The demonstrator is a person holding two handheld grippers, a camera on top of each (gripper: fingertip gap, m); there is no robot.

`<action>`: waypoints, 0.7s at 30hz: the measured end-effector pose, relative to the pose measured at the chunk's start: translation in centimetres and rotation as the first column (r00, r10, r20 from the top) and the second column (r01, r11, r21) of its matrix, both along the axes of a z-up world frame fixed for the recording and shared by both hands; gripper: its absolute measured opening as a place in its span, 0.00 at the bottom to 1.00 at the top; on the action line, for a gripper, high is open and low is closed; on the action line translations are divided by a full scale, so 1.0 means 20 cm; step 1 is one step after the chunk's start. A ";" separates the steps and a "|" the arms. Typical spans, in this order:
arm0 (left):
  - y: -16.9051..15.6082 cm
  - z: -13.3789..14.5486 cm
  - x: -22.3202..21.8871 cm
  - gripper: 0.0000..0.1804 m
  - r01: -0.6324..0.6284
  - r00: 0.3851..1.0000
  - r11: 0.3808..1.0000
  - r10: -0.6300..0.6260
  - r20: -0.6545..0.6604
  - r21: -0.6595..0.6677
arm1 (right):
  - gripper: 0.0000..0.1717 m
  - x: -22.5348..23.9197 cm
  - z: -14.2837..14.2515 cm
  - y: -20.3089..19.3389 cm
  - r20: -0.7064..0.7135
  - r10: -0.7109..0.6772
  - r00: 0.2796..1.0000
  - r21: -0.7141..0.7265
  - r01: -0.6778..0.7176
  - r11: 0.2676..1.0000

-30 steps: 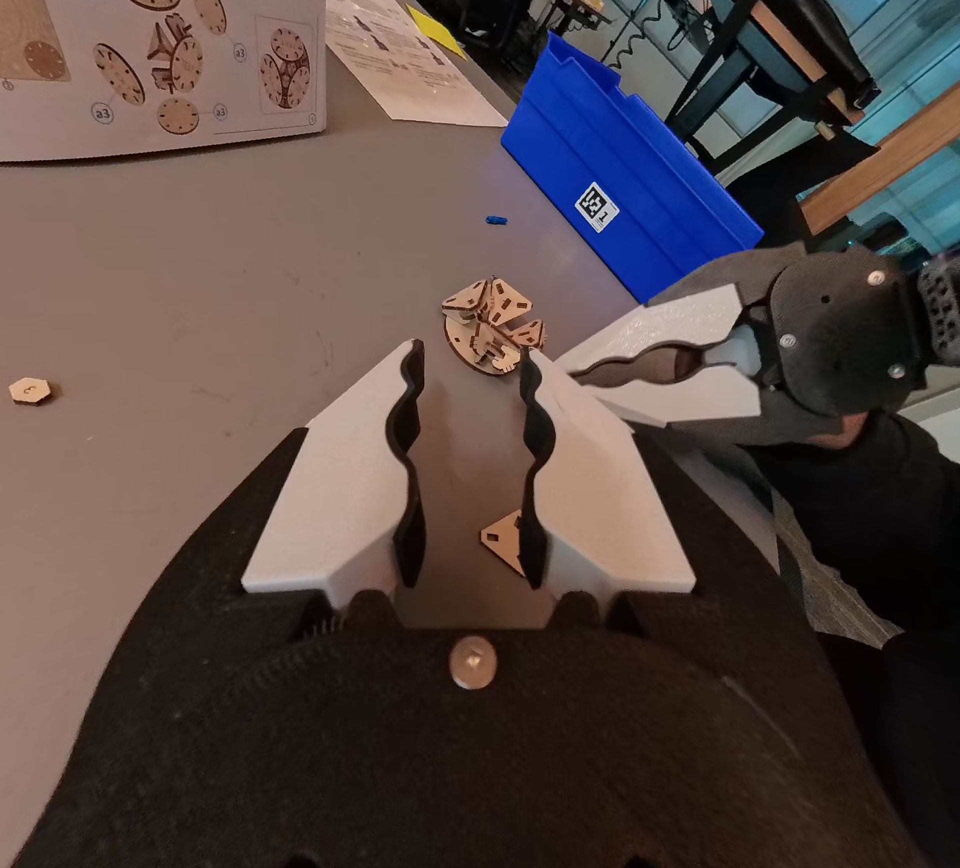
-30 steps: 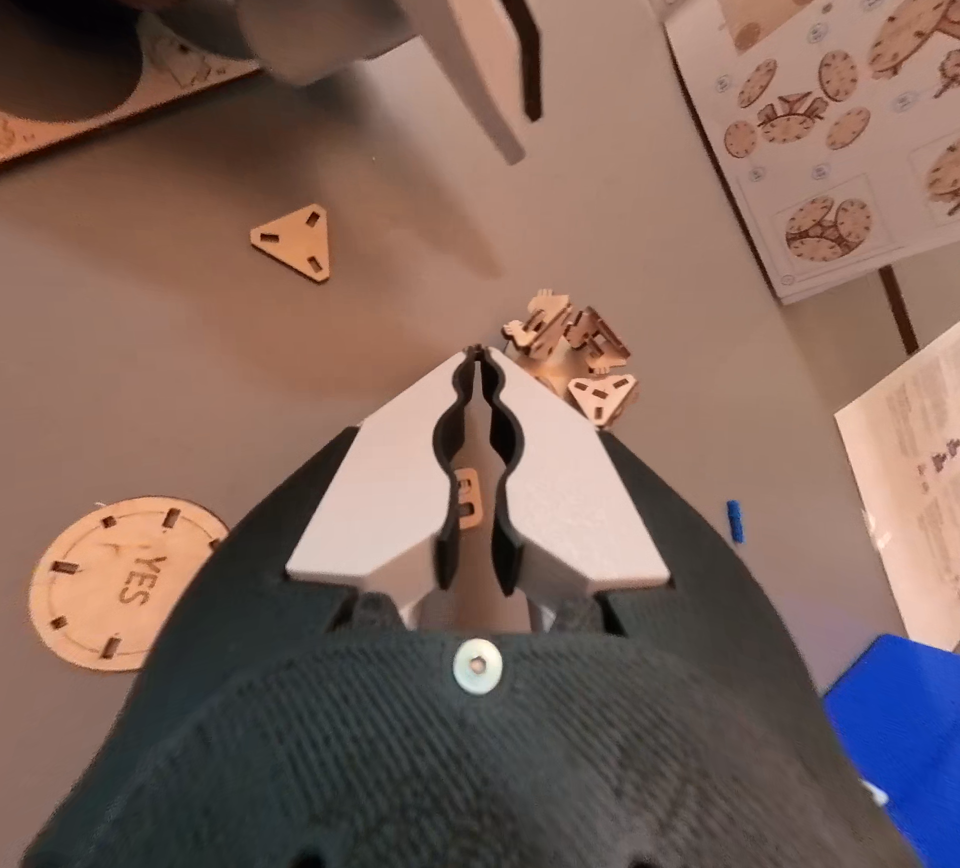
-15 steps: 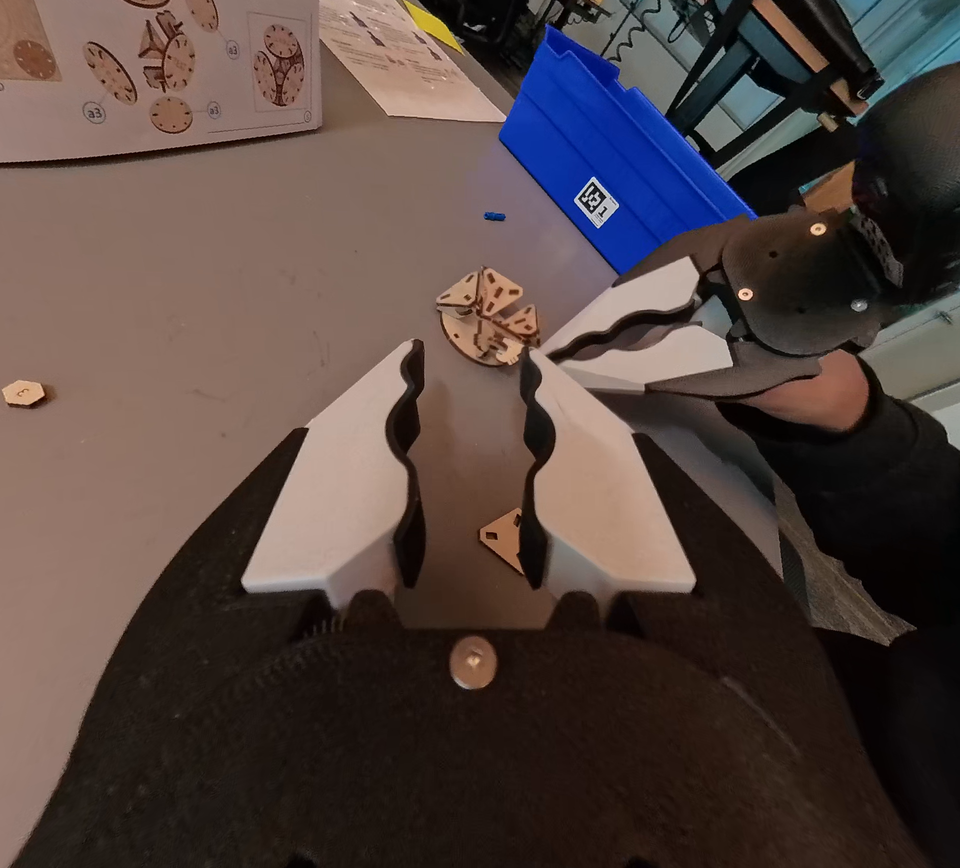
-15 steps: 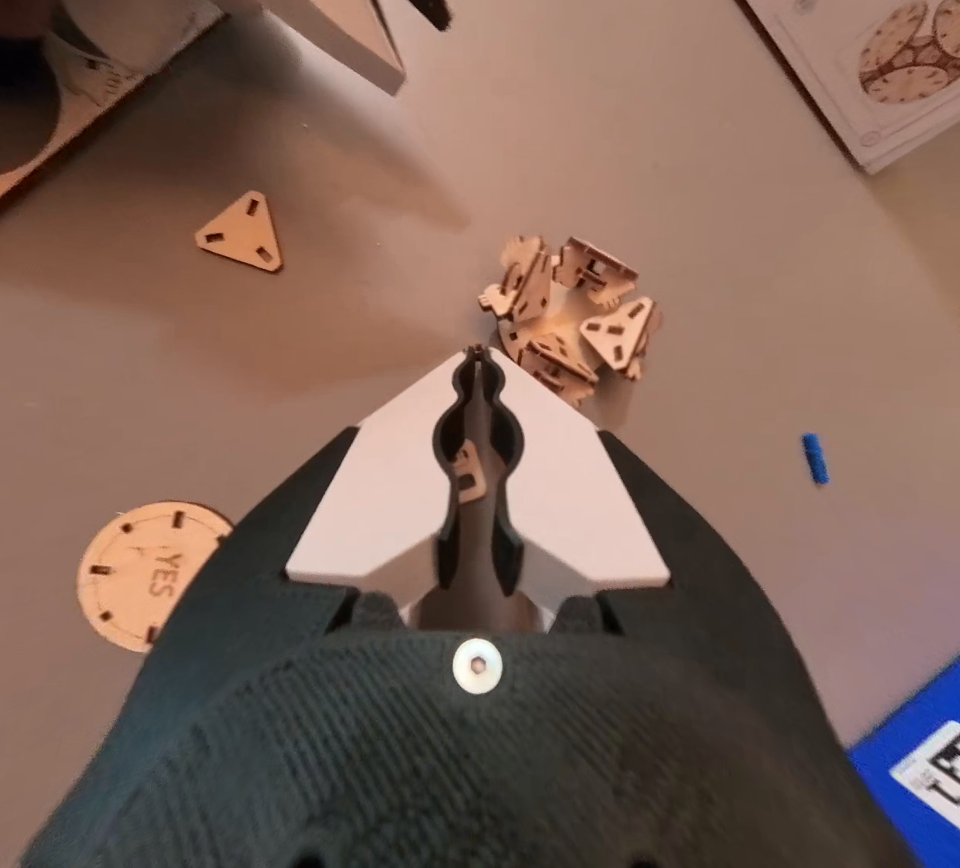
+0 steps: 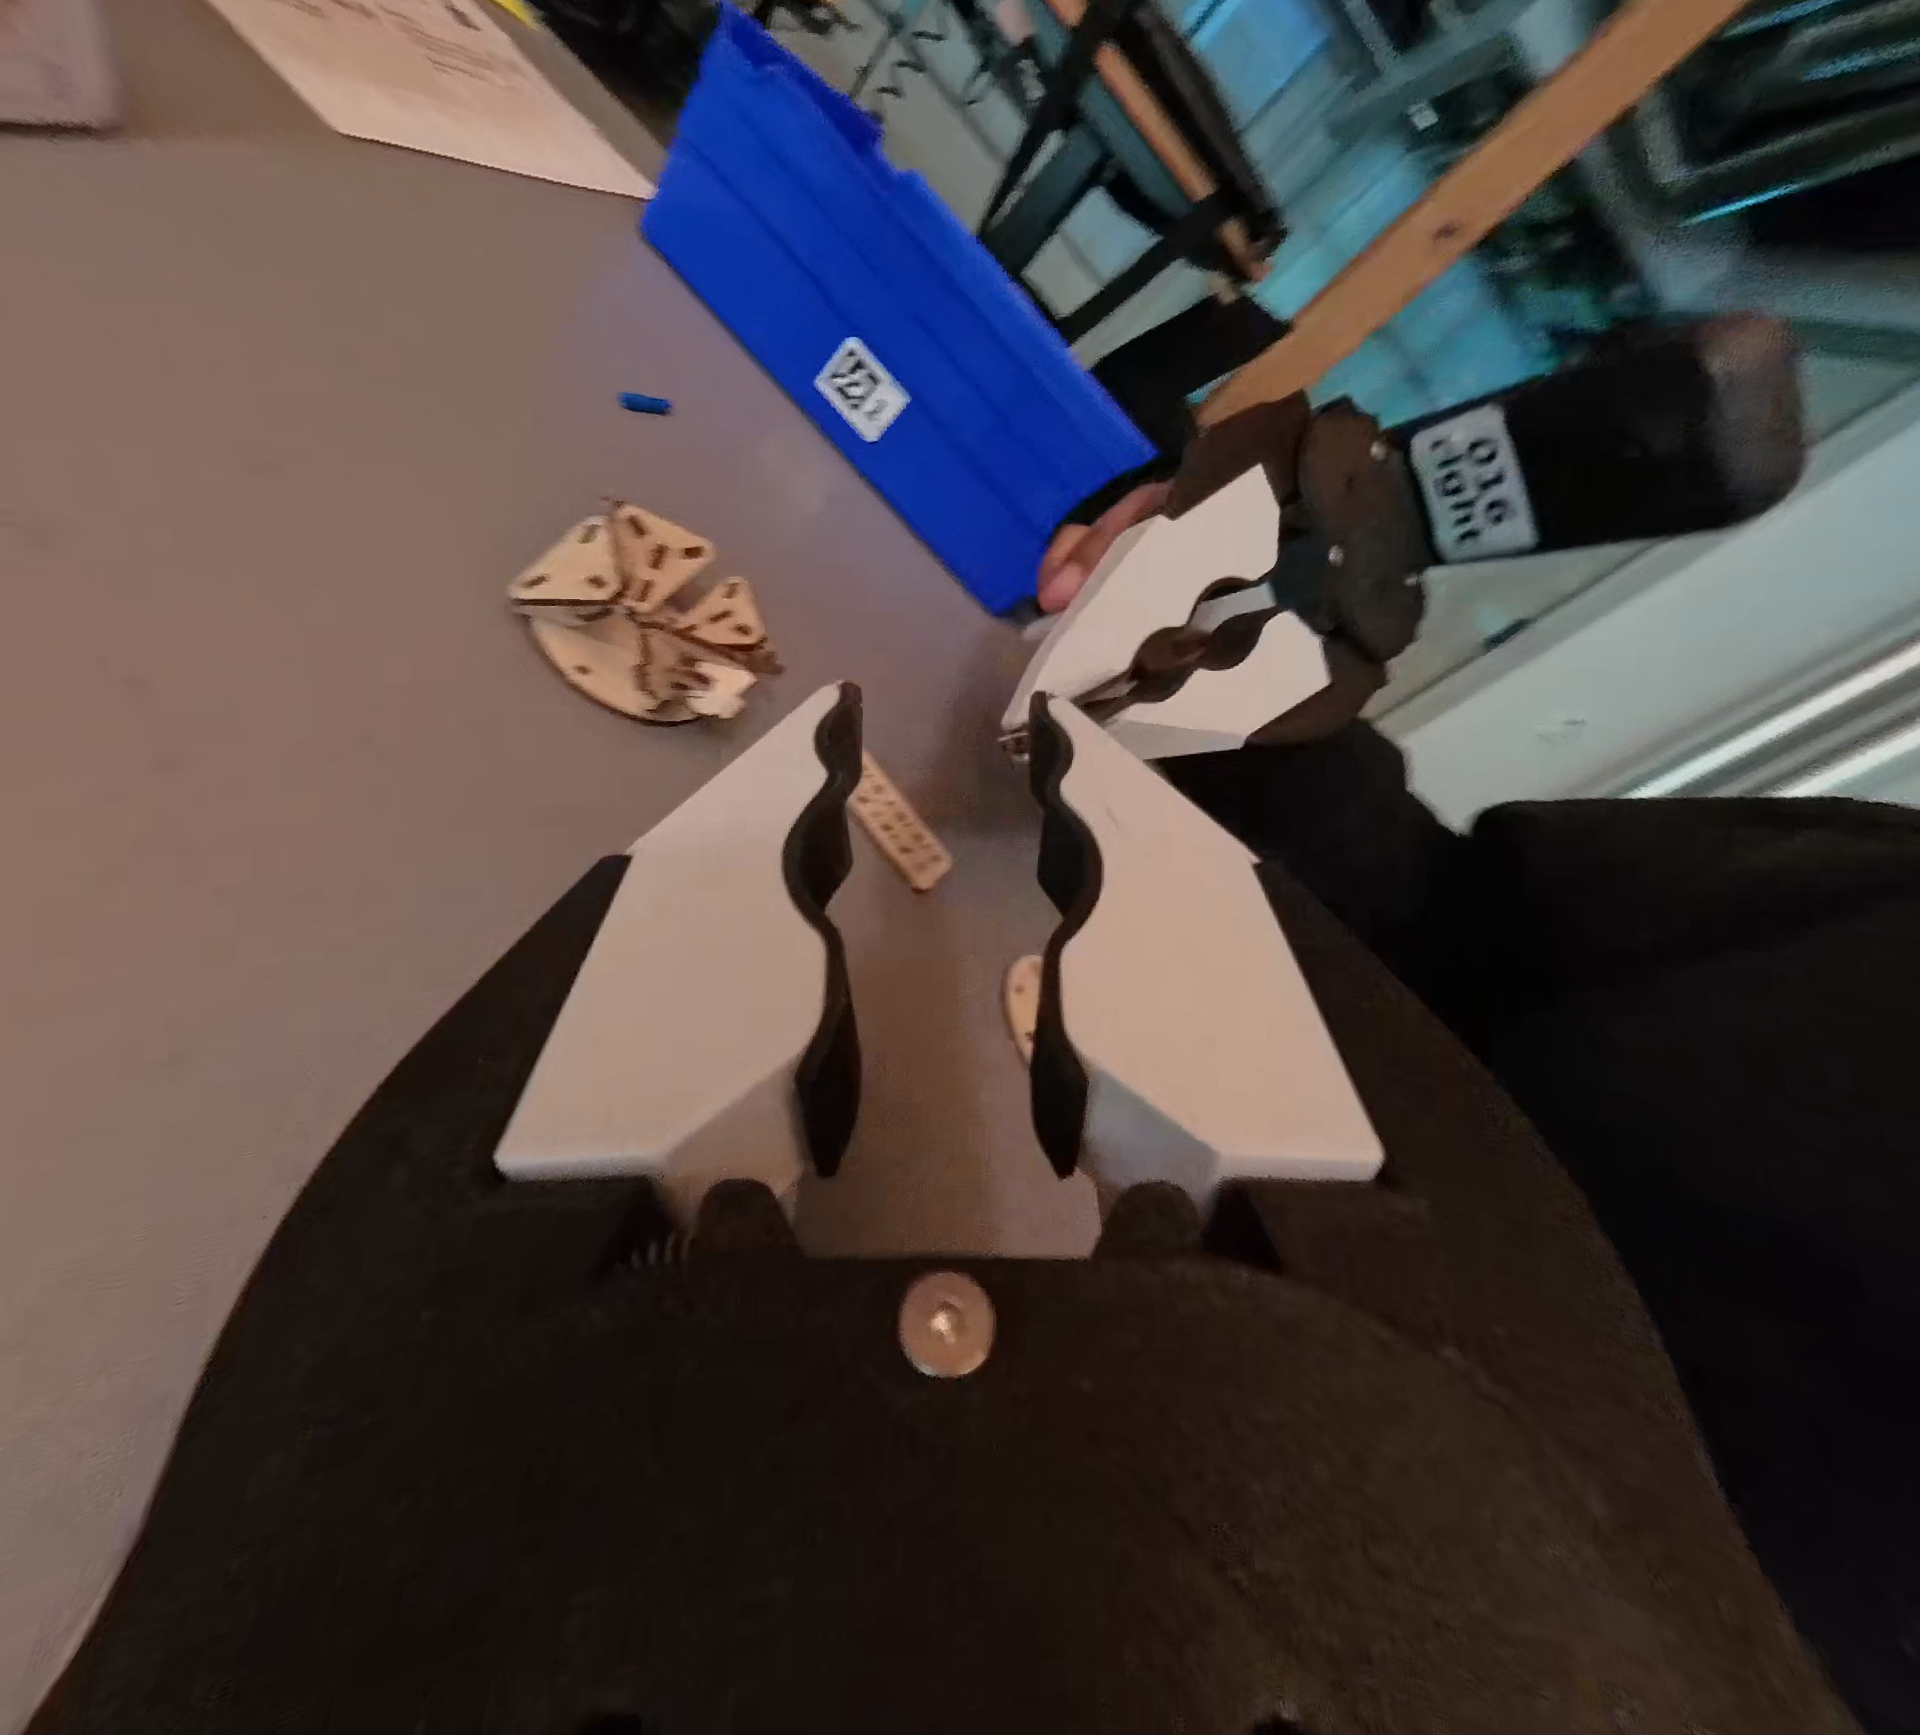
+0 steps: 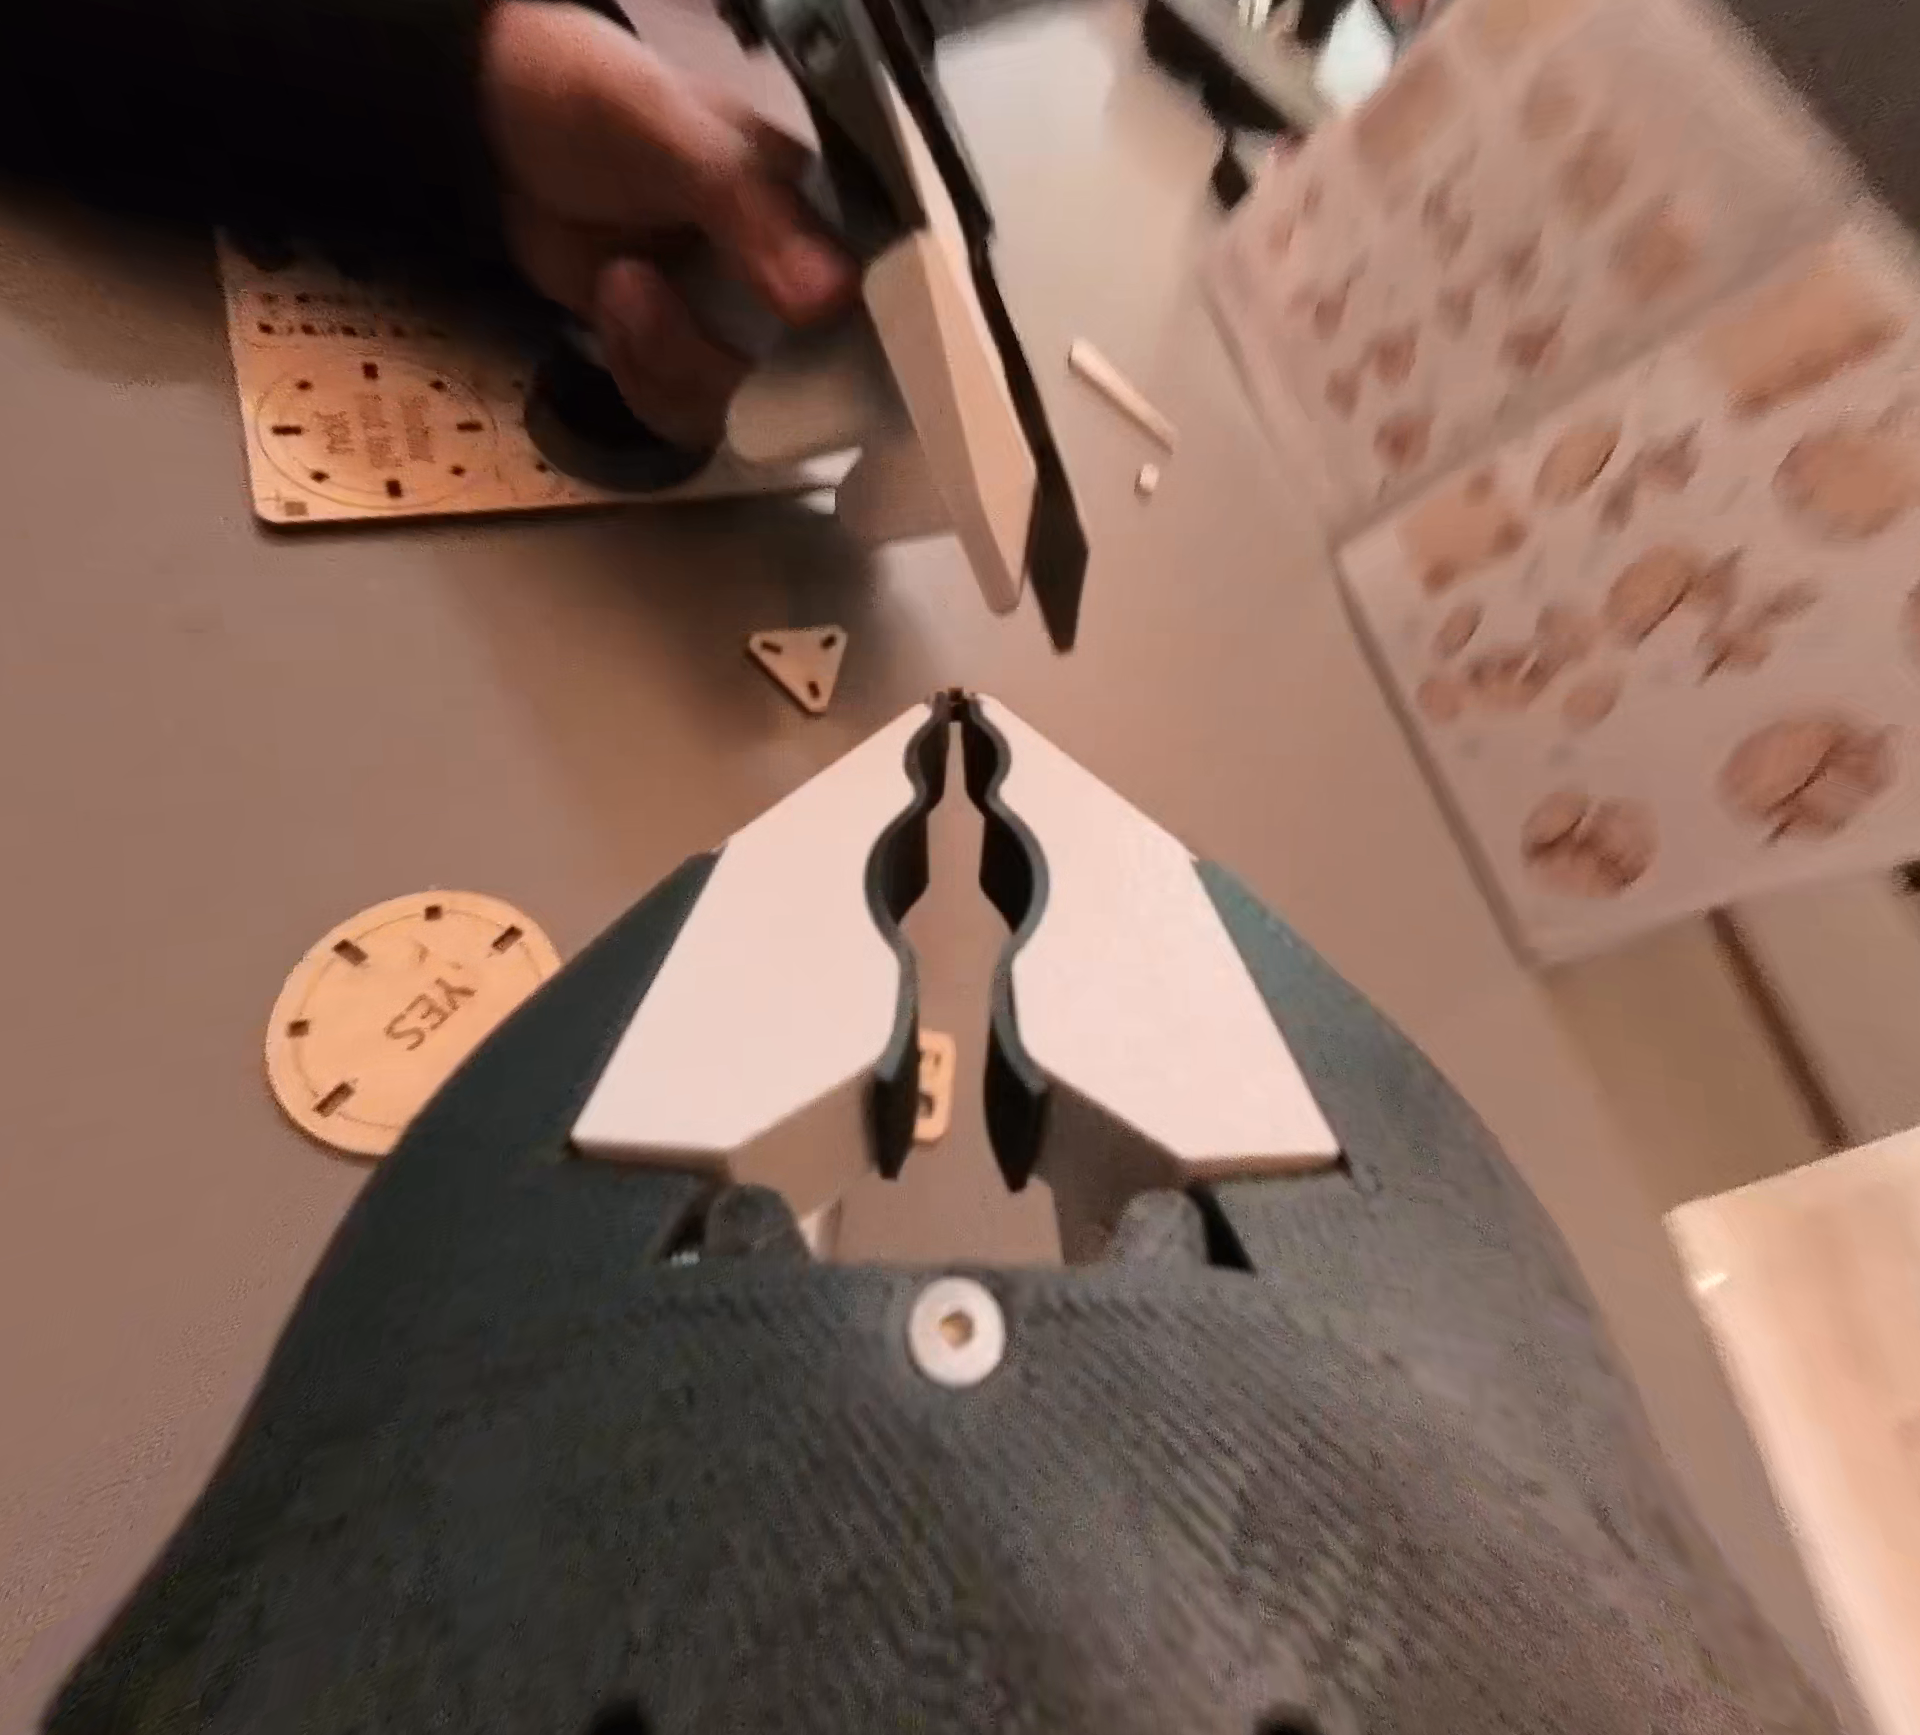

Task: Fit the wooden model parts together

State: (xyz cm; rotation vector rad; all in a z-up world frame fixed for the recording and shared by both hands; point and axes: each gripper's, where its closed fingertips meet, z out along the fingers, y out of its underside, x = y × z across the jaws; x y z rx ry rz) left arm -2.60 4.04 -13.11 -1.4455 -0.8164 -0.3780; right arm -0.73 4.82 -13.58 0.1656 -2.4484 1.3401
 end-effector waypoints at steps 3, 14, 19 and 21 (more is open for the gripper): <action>0.02 0.05 0.05 0.11 0.080 0.996 0.992 -0.083 0.030 0.099 | 0.01 0.01 0.07 0.00 -0.101 0.018 0.995 -0.009 -0.019 1.000; -0.06 0.01 -0.06 0.21 -0.122 0.968 0.975 0.076 -0.239 -0.187 | 0.00 -0.13 -0.04 0.17 -0.109 -0.211 0.971 -0.030 0.209 0.977; -0.04 -0.10 -0.12 0.31 -0.247 0.893 0.841 0.005 -0.450 -0.481 | 0.00 -0.19 0.01 0.26 -0.066 -0.298 0.952 -0.236 0.275 0.932; 0.01 -0.13 -0.13 0.35 -0.250 0.866 0.773 -0.090 -0.491 -0.584 | 0.00 -0.18 0.00 0.28 -0.053 -0.293 0.955 -0.242 0.272 0.931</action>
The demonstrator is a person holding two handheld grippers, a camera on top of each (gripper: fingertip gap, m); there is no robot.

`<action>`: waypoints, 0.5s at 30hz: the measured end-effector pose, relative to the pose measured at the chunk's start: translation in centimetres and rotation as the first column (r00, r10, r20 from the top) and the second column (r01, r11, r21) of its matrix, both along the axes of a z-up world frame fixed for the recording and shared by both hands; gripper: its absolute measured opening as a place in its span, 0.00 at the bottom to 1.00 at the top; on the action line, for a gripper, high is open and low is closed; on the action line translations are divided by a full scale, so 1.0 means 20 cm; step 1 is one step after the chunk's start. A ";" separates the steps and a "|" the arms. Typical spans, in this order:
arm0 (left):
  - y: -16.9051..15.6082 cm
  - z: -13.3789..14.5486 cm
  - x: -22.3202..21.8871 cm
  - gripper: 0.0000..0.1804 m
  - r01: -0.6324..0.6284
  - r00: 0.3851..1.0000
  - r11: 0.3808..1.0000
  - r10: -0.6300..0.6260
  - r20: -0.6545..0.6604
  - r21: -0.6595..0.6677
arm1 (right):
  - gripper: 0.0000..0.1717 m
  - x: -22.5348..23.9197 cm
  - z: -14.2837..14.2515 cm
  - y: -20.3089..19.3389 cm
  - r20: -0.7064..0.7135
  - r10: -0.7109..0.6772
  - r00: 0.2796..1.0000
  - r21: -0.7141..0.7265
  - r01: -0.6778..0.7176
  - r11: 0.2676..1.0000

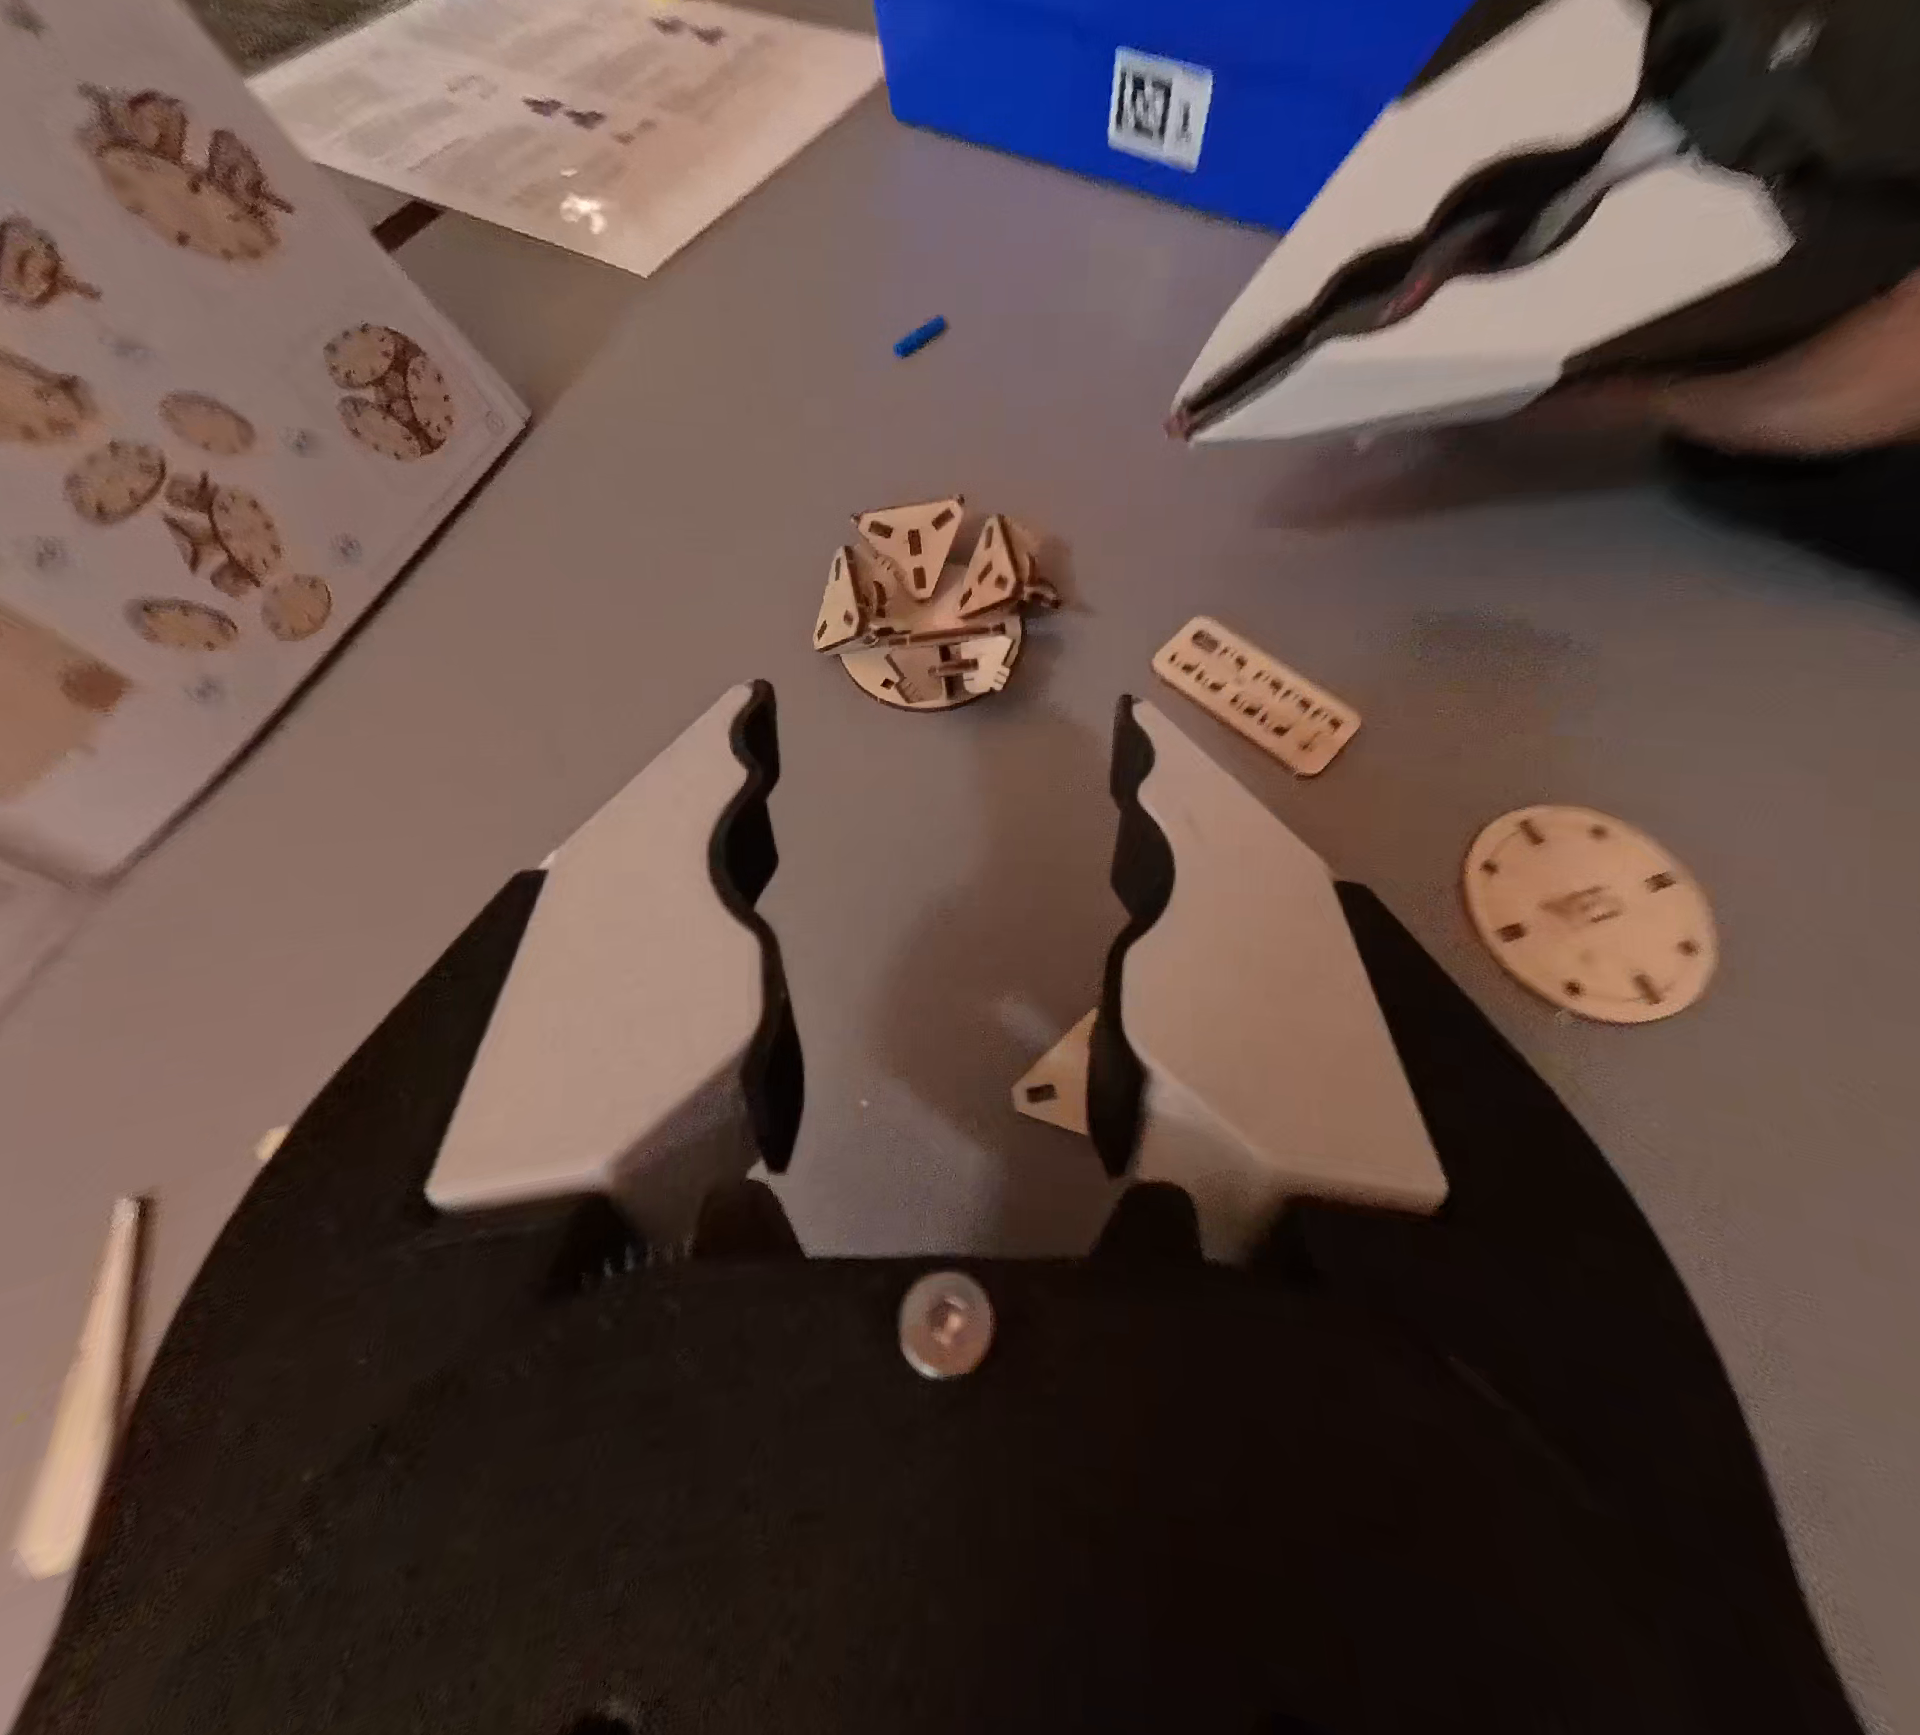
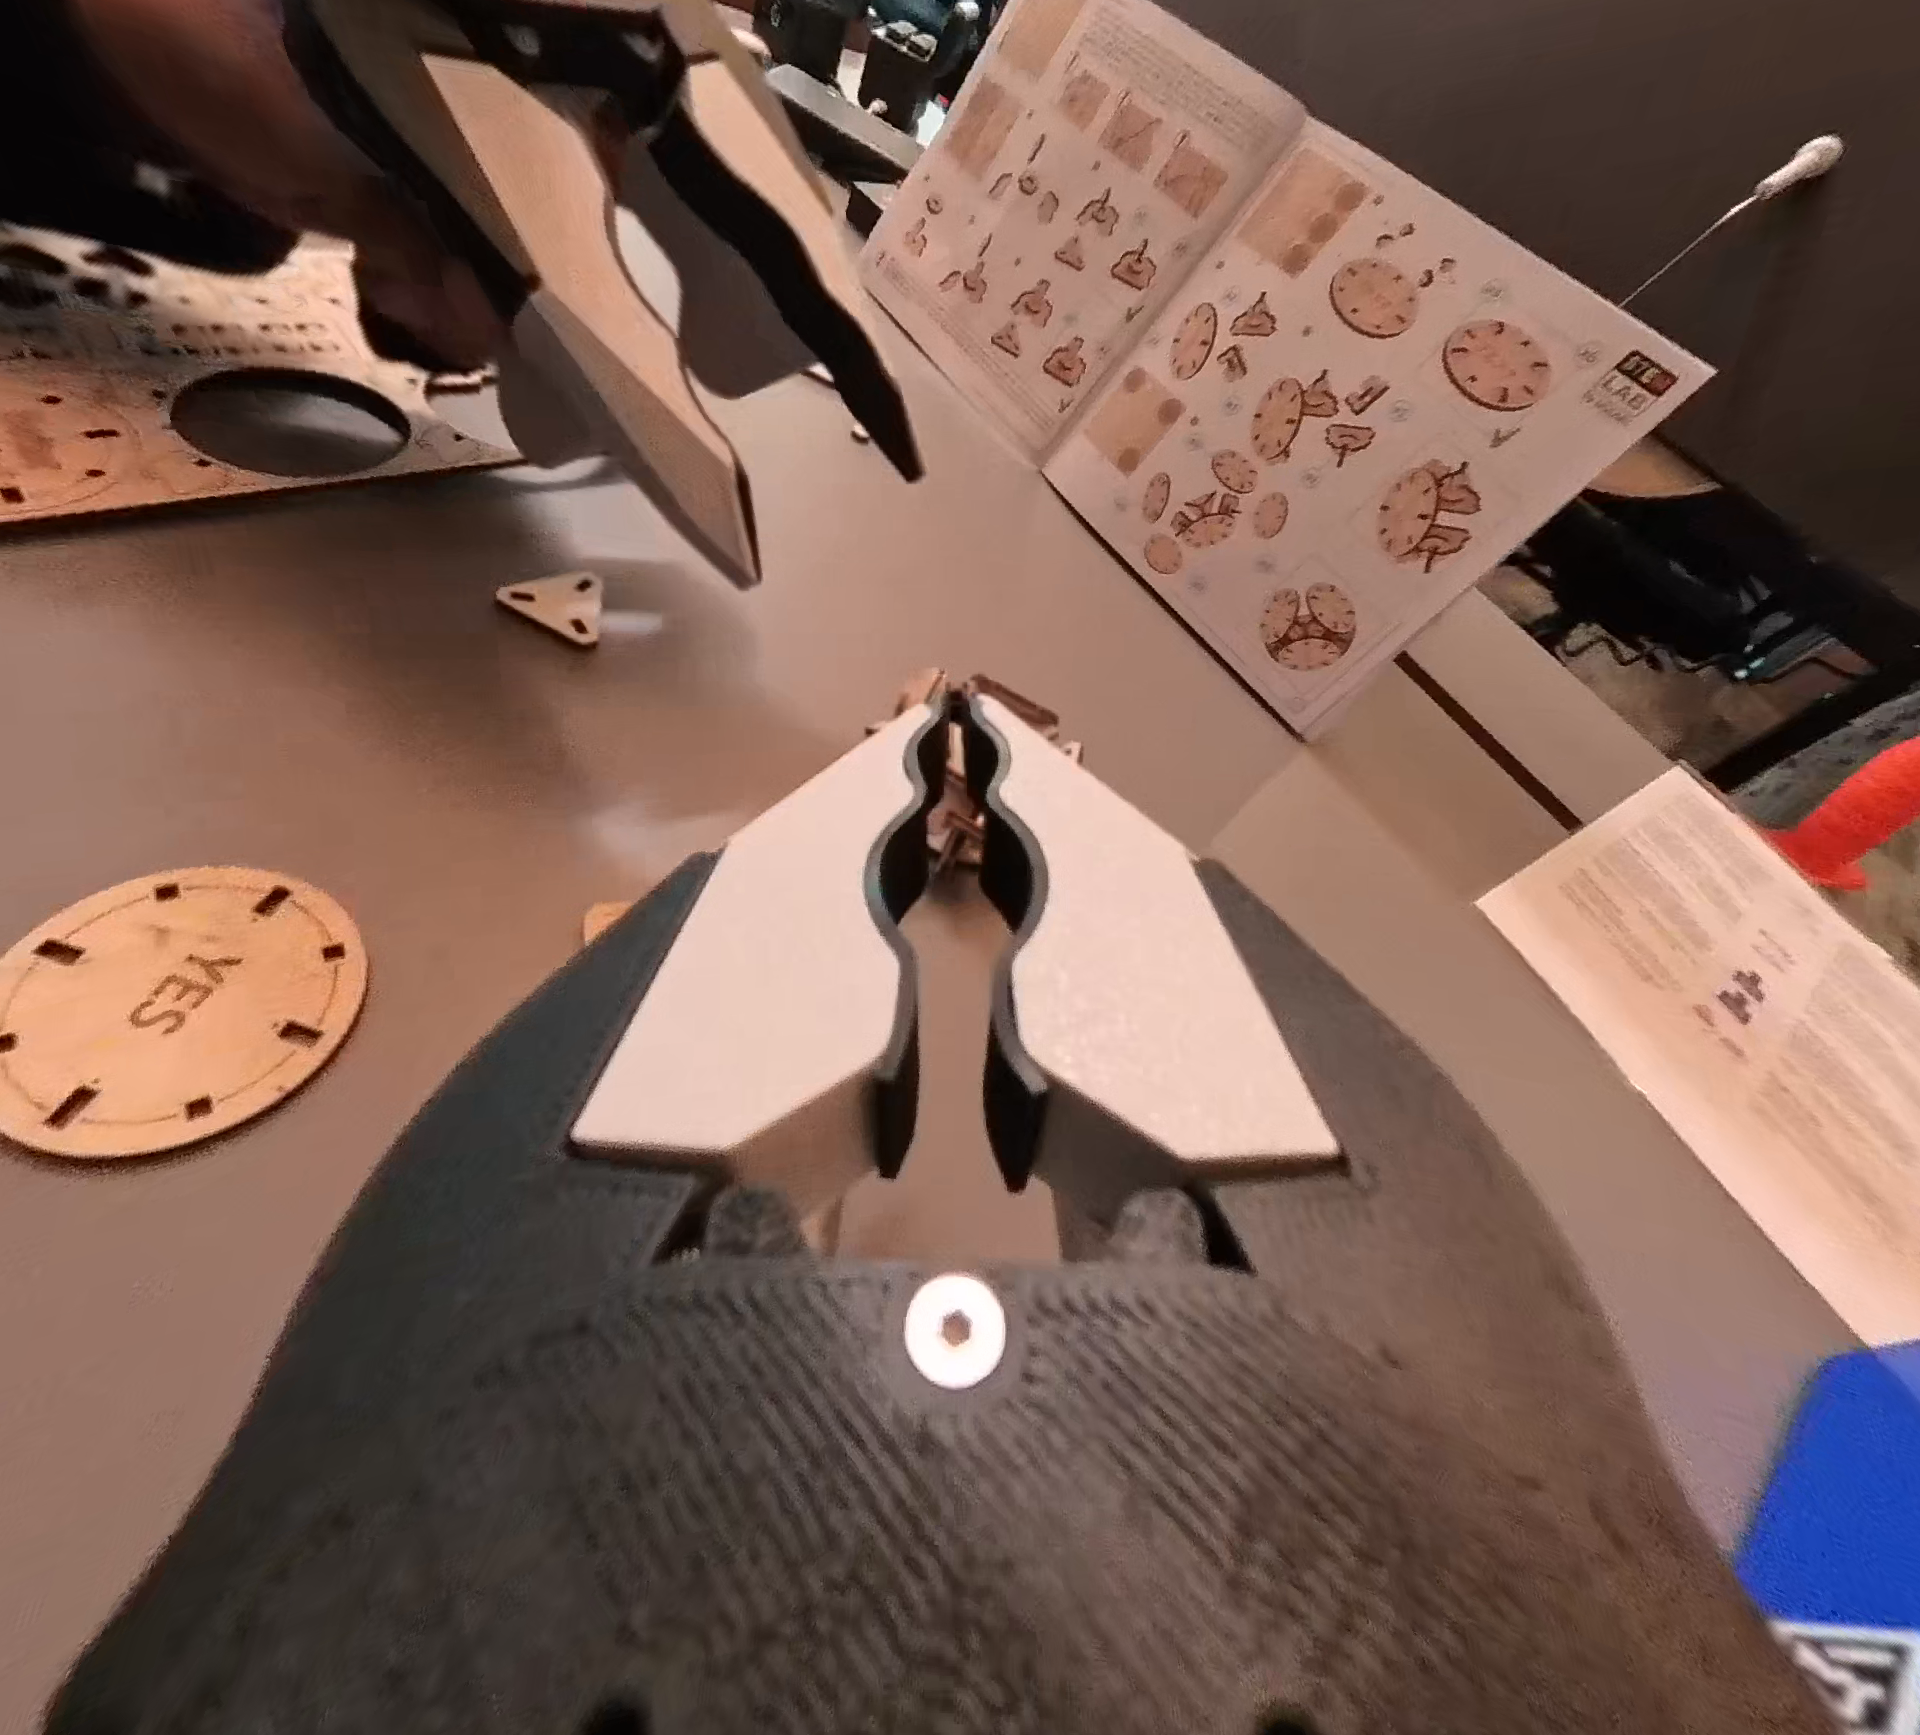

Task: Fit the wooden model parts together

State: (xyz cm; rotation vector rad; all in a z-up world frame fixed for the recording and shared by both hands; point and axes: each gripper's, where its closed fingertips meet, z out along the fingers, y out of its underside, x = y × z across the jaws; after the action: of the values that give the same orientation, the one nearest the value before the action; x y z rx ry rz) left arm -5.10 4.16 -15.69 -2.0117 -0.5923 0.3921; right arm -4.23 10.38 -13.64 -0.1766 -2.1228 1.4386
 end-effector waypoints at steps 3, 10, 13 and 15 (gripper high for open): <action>0.05 -0.04 -0.06 0.38 0.020 0.995 0.984 -0.037 -0.089 -0.179 | 0.00 0.00 0.03 0.03 -0.062 -0.024 0.998 -0.002 0.024 1.000; 0.17 -0.18 -0.19 0.39 0.045 0.999 0.972 -0.047 -0.004 -0.232 | 0.00 0.01 0.11 0.09 -0.107 -0.066 0.992 -0.055 0.061 0.997; 0.19 -0.19 -0.16 0.27 0.053 0.998 0.979 -0.046 0.042 -0.196 | 0.00 0.01 0.10 0.11 -0.093 -0.061 0.994 -0.068 0.055 0.996; 0.18 -0.18 -0.14 0.23 0.032 0.999 0.985 -0.025 0.042 -0.172 | 0.00 0.01 0.10 0.11 -0.075 -0.058 0.996 -0.077 0.052 0.996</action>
State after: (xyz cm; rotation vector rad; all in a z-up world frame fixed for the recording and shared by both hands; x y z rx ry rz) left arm -7.88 7.74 -19.32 -2.1958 -0.5696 0.3988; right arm -4.04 12.52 -11.69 -0.2032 -1.9893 1.4701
